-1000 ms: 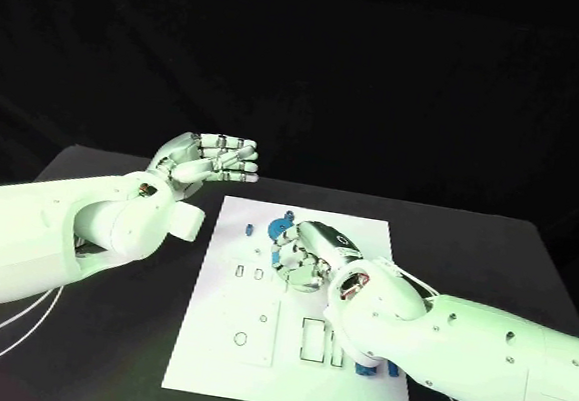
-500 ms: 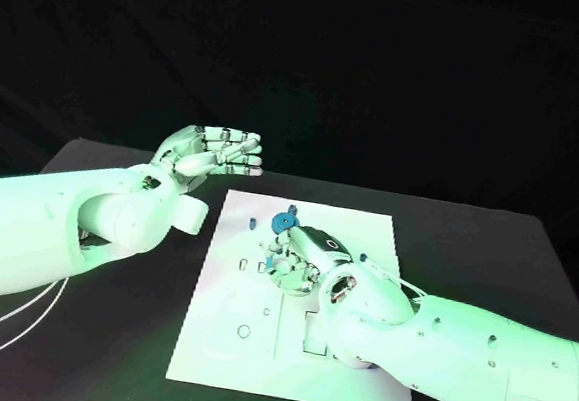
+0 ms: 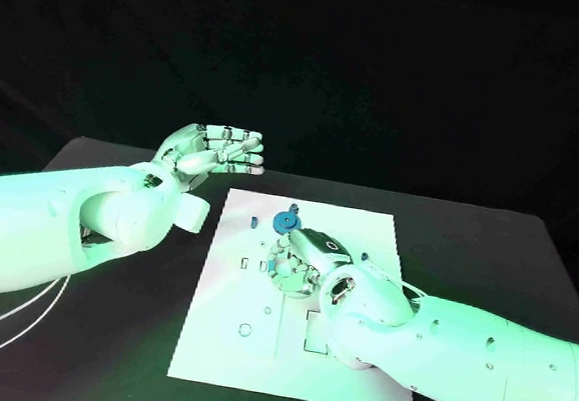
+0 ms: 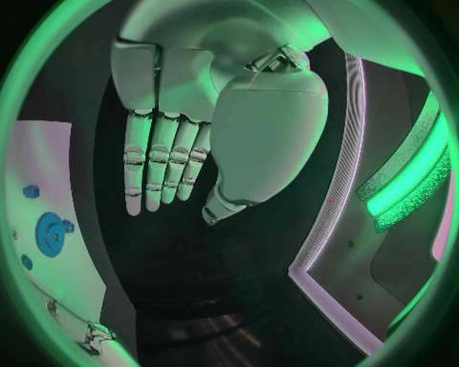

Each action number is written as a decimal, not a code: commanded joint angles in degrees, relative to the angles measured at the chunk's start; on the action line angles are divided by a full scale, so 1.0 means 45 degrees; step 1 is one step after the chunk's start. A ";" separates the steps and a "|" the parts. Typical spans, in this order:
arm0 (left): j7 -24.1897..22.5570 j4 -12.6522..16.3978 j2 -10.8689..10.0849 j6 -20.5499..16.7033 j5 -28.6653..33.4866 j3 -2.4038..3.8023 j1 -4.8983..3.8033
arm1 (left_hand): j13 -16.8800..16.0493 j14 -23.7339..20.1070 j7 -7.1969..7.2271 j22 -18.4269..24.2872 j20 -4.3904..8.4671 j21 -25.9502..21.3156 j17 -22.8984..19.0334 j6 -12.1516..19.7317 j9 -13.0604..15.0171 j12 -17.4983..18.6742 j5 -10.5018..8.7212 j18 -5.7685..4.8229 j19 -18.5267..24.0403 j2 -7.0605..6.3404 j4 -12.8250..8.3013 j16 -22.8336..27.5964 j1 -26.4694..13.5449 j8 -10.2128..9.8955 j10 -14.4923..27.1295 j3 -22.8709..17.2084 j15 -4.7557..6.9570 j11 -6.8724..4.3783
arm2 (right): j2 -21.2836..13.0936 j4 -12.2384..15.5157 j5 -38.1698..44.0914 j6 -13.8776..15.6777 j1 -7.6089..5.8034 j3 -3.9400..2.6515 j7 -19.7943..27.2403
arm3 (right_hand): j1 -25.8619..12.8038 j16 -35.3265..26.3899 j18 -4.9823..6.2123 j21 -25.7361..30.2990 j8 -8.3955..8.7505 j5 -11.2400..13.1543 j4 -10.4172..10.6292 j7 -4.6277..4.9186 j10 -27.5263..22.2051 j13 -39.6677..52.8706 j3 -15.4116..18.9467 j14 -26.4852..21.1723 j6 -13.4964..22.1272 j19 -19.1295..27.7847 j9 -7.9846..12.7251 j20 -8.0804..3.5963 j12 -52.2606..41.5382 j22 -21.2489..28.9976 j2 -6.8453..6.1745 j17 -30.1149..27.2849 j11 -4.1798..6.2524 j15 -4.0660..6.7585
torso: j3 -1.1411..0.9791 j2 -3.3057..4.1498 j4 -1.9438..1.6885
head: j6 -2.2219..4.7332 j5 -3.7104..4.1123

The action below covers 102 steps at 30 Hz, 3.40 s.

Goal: Assemble the parts on the task board

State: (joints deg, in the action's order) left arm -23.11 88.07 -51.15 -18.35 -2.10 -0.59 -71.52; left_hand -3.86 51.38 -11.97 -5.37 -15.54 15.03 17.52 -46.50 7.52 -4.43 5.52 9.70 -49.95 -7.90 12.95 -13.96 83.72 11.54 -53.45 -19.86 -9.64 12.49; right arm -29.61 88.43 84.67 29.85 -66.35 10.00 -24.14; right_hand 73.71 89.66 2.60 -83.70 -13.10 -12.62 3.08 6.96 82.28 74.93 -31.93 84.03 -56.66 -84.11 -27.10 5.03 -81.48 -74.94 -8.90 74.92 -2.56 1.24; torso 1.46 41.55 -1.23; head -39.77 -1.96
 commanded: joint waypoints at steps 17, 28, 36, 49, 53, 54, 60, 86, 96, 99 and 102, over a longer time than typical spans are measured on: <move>-0.0030 0.0014 -0.0018 0.0277 0.0000 0.0008 -0.0010 | 0.0004 -0.0140 -0.0808 0.0019 -0.0004 -0.0060 0.0041 0.0083 0.0015 -0.0084 -0.0058 0.0157 0.0126 0.0032 -0.0044 0.0049 -0.0108 0.0098 0.0098 -0.0071 -0.0024 -0.0013 | 0.0008 -0.0055 0.0294 -0.0280 0.0041 0.0005 -0.0037 | -0.0489 0.0076 -0.0154 0.0159 -0.0259 0.0202 0.0217 0.0070 -0.0122 0.1287 0.0176 0.1327 0.0186 -0.0335 -0.0336 -0.0035 0.0153 -0.2118 -0.0341 0.3351 -0.0025 -0.0003 | 0.0002 0.0017 -0.0005 | 0.0024 -0.0044; -0.0010 -0.0007 -0.0020 0.0297 0.0000 0.0008 -0.0010 | 0.0005 -0.0152 -0.0809 0.0021 -0.0005 -0.0061 0.0044 0.0087 0.0015 -0.0086 -0.0058 0.0156 0.0131 0.0032 -0.0046 0.0055 -0.0110 0.0101 0.0102 -0.0073 -0.0026 -0.0012 | 0.0016 -0.0054 0.0276 -0.0251 0.0041 0.0005 0.0098 | -0.0598 0.0076 -0.0126 0.0303 0.0024 0.0229 0.0272 0.0285 -0.0369 0.1065 0.0226 0.1327 0.0722 -0.0266 -0.0123 0.0065 0.0397 -0.2030 -0.0624 0.3351 -0.0204 -0.0143 | -0.0001 0.0010 0.0010 | 0.0021 -0.0058; 0.0017 -0.0021 -0.0021 0.0305 -0.0001 0.0008 -0.0010 | 0.0006 -0.0174 -0.0810 0.0025 -0.0008 -0.0063 0.0052 0.0096 0.0016 -0.0089 -0.0059 0.0154 0.0139 0.0033 -0.0048 0.0065 -0.0118 0.0106 0.0110 -0.0076 -0.0031 -0.0009 | 0.0021 -0.0065 0.0248 -0.0245 0.0039 0.0006 0.0210 | -0.0705 0.0076 -0.0088 0.0484 0.0381 0.0387 0.0380 0.0506 -0.0838 0.0623 0.0387 0.1327 0.1276 -0.0175 0.0208 0.0231 0.0866 -0.1920 -0.0983 0.3351 -0.0410 -0.0326 | 0.0000 0.0012 0.0005 | 0.0012 -0.0051; 0.0064 -0.0053 -0.0030 0.0314 -0.0034 0.0007 -0.0010 | 0.0007 -0.0193 -0.0811 0.0028 -0.0011 -0.0066 0.0061 0.0106 0.0016 -0.0092 -0.0060 0.0153 0.0148 0.0032 -0.0049 0.0073 -0.0128 0.0111 0.0120 -0.0077 -0.0035 -0.0007 | -0.0130 0.0172 0.0249 0.0294 0.0040 0.0005 0.0493 | -0.0371 0.0076 -0.0044 0.0726 0.0573 0.0484 0.0881 0.0615 -0.1253 0.0234 0.2334 0.1327 0.1722 -0.0087 0.0704 0.0389 0.1207 -0.1804 -0.1097 0.3351 -0.0530 -0.0417 | -0.0004 0.0012 -0.0005 | 0.0015 -0.0060; 0.0302 -0.0119 -0.0033 0.0307 -0.0300 0.0006 -0.0009 | 0.0007 -0.0203 -0.0809 0.0030 -0.0013 -0.0065 0.0068 0.0118 0.0015 -0.0093 -0.0065 0.0153 0.0150 0.0016 -0.0042 0.0077 -0.0151 0.0113 0.0127 -0.0064 -0.0038 -0.0005 | -0.0374 0.0436 0.0244 0.0993 0.0038 -0.0004 0.0754 | 0.0895 0.0076 -0.0026 0.0824 0.0636 0.0738 0.2063 0.0718 -0.1429 0.0039 0.5114 0.1327 0.2023 -0.0084 0.1202 0.0441 0.1285 -0.1798 -0.0619 0.3351 -0.0642 -0.0544 | -0.0011 -0.0002 -0.0006 | 0.0025 -0.0088; 0.0433 -0.0149 -0.0031 0.0304 -0.0440 0.0006 -0.0009 | 0.0007 -0.0203 -0.0805 0.0030 -0.0014 -0.0060 0.0079 0.0128 0.0015 -0.0097 -0.0071 0.0156 0.0146 -0.0003 -0.0030 0.0075 -0.0185 0.0116 0.0133 -0.0045 -0.0037 -0.0008 | -0.0473 0.0522 0.0206 0.1250 0.0029 -0.0017 0.0888 | 0.1190 0.0076 -0.0027 0.0842 0.0661 0.0716 0.2406 0.0762 -0.1470 -0.0007 0.5456 0.1327 0.2106 -0.0083 0.1306 0.0477 0.1303 -0.1798 -0.0582 0.3351 -0.0665 -0.0555 | -0.0013 -0.0014 -0.0003 | 0.0039 -0.0095; 0.1775 -0.0365 -0.0009 0.0719 -0.1821 0.0005 -0.0009 | -0.0313 0.2111 -0.0430 -0.0625 0.0735 0.1445 0.1564 0.0185 0.0112 -0.1032 -0.0088 0.0161 -0.1722 -0.0215 0.0365 -0.2465 -0.0771 0.0417 -0.0944 0.0482 0.0707 -0.0524 | -0.1099 0.0755 -0.1904 0.2148 -0.0309 -0.0210 0.2495 | 0.2327 -0.0006 0.0135 0.1544 0.0856 0.0244 0.2992 0.0880 -0.1995 -0.0511 0.5484 0.1268 0.2375 0.0291 0.1618 0.0547 0.1701 -0.1368 -0.0352 0.3120 -0.0766 -0.0644 | -0.0028 -0.0079 0.0055 | 0.0018 -0.0153; 1.1582 -0.1312 0.1859 0.7000 -1.2402 -0.0153 -0.0424 | -1.1149 0.8207 0.1579 -1.1987 0.2713 1.3547 1.4946 -0.0185 0.4430 -1.4148 -0.0036 -0.0829 -0.5319 0.1028 0.0877 -1.6257 -0.4119 0.7261 -0.3416 0.2711 0.2732 -0.2594 | -0.4379 0.0761 -0.8752 0.1490 -0.2077 -0.0456 0.5164 | 0.2259 -0.0062 0.0205 0.1869 0.0556 -0.0259 0.2995 0.0793 -0.2019 -0.0527 0.5258 0.1229 0.1978 0.0451 0.1660 0.0523 0.1603 -0.1193 -0.0138 0.2975 -0.0698 -0.0595 | -0.0294 -0.0477 0.0136 | -0.0196 -0.0472; 1.1863 -0.2080 0.2838 0.7489 -1.2935 -0.0375 -0.0657 | -1.1222 0.8259 0.1565 -1.2248 0.2703 1.3698 1.5119 -0.0095 0.4548 -1.4170 -0.0036 -0.0873 -0.5401 0.1162 0.0878 -1.6348 -0.4376 0.7289 -0.3397 0.2910 0.2720 -0.2581 | -0.4393 0.0666 -0.8694 0.1346 -0.2092 -0.0455 0.4912 | 0.2244 -0.0062 0.0210 0.1894 0.0564 -0.0316 0.2983 0.0794 -0.2056 -0.0571 0.5242 0.1230 0.2021 0.0460 0.1681 0.0515 0.1633 -0.1180 -0.0138 0.2977 -0.0693 -0.0585 | -0.0290 -0.0458 0.0142 | -0.0205 -0.0504; 1.1895 -0.2285 0.3084 0.7690 -1.2832 -0.0463 -0.0683 | -1.1221 0.8279 0.1565 -1.2311 0.2700 1.3738 1.5180 -0.0084 0.4581 -1.4168 -0.0039 -0.0882 -0.5422 0.1202 0.0878 -1.6382 -0.4441 0.7300 -0.3387 0.2965 0.2719 -0.2580 | -0.4369 0.0637 -0.8677 0.1290 -0.2094 -0.0455 0.4861 | 0.2244 -0.0062 0.0210 0.1894 0.0564 -0.0316 0.2983 0.0794 -0.2056 -0.0571 0.5242 0.1230 0.2021 0.0460 0.1681 0.0515 0.1633 -0.1180 -0.0138 0.2977 -0.0693 -0.0585 | -0.0278 -0.0455 0.0153 | -0.0215 -0.0469; 1.1910 -0.2445 0.3302 0.7798 -1.2729 -0.0554 -0.0693 | -1.1150 0.8295 0.1563 -1.2376 0.2696 1.3777 1.5231 -0.0069 0.4606 -1.4118 -0.0042 -0.0893 -0.5445 0.1243 0.0879 -1.6411 -0.4498 0.7302 -0.3333 0.3012 0.2717 -0.2578 | -0.4347 0.0620 -0.8669 0.1241 -0.2094 -0.0455 0.4828 | 0.2244 -0.0062 0.0210 0.1894 0.0564 -0.0316 0.2983 0.0794 -0.2056 -0.0571 0.5242 0.1230 0.2021 0.0460 0.1681 0.0515 0.1633 -0.1180 -0.0138 0.2977 -0.0693 -0.0585 | -0.0270 -0.0456 0.0142 | -0.0235 -0.0478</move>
State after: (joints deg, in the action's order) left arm 29.47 77.31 -36.68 13.92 -58.72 -3.06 -74.48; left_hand -54.20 83.94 -5.00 -61.00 -3.28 76.78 74.94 -47.31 28.16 -68.22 5.30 6.59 -74.12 -2.26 16.99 -87.41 64.03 44.03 -68.97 -6.65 2.25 0.91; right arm -49.25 91.23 45.73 36.78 -75.75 7.98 -2.39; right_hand 83.92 89.66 2.60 -75.21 -10.41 -13.88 16.51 10.63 73.07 72.42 -8.10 84.02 -47.30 -82.26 -19.60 7.49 -74.05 -74.92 -9.87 74.92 -5.84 -1.23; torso 0.19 39.48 -0.59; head -40.75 -4.11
